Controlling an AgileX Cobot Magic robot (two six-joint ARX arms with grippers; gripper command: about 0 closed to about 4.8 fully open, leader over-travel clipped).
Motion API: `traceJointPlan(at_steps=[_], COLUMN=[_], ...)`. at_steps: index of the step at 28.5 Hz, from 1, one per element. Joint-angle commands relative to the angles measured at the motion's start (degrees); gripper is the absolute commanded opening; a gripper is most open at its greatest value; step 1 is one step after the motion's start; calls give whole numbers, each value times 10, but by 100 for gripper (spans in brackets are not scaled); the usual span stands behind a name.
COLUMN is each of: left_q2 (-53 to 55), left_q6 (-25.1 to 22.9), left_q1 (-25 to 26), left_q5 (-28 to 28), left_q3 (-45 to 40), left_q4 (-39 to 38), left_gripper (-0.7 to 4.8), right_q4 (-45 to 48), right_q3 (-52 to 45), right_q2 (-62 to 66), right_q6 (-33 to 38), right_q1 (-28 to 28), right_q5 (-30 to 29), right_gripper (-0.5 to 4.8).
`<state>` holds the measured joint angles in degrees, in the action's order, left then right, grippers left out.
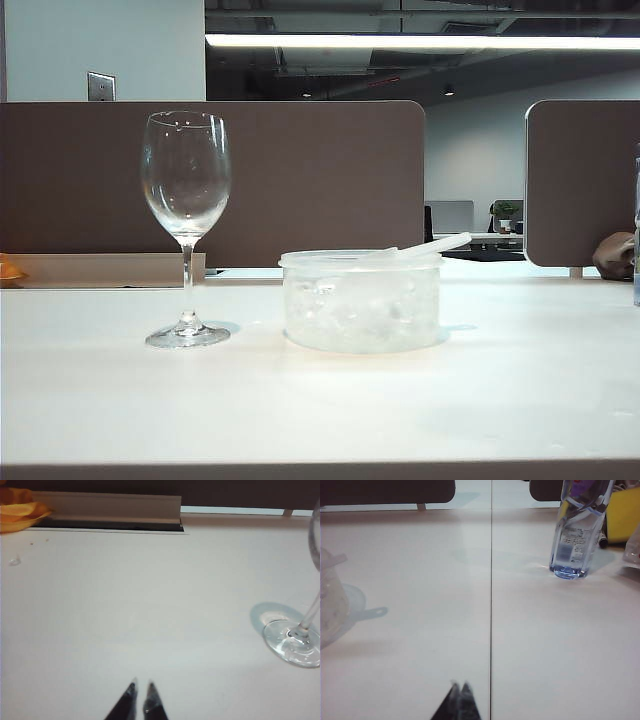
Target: Pick up an ice shovel filled with ice cubes and pour the ice from the shovel into the glass.
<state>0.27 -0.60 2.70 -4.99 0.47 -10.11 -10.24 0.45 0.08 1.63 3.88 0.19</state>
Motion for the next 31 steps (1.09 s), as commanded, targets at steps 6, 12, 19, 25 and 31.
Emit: traceJointPlan(at_steps=[6, 12, 19, 25, 31], left_q2=[1, 1, 1, 1, 1], left_q6=[-2, -3, -2, -2, -2], left_q1=[1, 1, 0, -57, -198], left_q5=[-2, -2, -2, 1, 0], left_q3=[0, 0, 0, 0, 0], left_q4=[-1, -1, -1, 0, 0], left_gripper=[29, 29, 29, 29, 29], right_q4=[7, 7, 9, 10, 10], right_q3=[-4, -4, -4, -4, -4], right_q2=[0, 0, 0, 0, 0], right_q6=[-2, -2, -1, 3, 127], right_q1=[0, 0, 0, 0, 1], right_q5=[-1, -1, -3, -3, -3], right_gripper=[0, 0, 0, 0, 0])
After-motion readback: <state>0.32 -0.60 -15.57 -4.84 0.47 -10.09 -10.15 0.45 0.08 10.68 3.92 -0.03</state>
